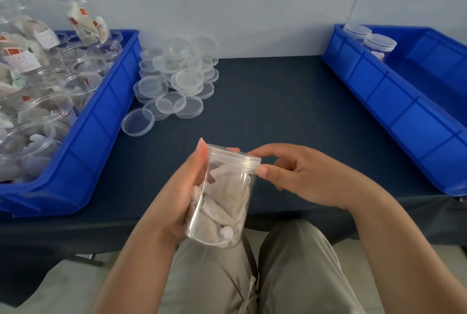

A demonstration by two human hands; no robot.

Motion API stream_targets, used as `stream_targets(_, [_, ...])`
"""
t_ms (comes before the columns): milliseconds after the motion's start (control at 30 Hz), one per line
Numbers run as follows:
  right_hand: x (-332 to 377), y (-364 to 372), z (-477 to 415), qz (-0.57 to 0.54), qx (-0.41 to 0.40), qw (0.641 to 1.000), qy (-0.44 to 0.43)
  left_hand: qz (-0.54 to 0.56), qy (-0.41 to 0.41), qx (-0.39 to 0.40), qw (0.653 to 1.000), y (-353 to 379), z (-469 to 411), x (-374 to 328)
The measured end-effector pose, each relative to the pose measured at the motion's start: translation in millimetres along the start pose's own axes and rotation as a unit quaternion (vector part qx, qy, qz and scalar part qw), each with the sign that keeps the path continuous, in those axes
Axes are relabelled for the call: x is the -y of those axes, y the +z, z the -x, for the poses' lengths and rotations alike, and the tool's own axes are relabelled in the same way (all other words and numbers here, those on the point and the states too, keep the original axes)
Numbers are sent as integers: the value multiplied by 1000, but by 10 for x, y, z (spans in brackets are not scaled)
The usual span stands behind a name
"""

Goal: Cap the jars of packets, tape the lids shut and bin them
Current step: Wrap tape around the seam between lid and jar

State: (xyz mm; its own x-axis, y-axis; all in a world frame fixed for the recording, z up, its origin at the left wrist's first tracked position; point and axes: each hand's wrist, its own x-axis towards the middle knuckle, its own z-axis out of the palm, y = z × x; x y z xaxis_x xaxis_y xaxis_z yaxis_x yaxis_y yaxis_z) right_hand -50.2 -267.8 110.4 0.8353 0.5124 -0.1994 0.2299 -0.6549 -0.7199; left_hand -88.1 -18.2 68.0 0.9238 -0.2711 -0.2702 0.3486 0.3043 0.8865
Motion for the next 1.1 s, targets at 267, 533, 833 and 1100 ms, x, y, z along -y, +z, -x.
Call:
stream_targets(267, [7,154,-38,-67,23,996,-56,-106,16,-26,994,16,-47,-81])
stream_targets(533, [-100,300,-43,-23,-96,995,-34,-354,170,-160,906,136,-69,-102])
stream_targets(833, [-9,277,80,18,-55,998,-4,-324,154,-164,919,48,-68,12])
stream_targets(1100, [-61,103,149,85,-53,995,-11,-8,2,-44,999,-132,27,80])
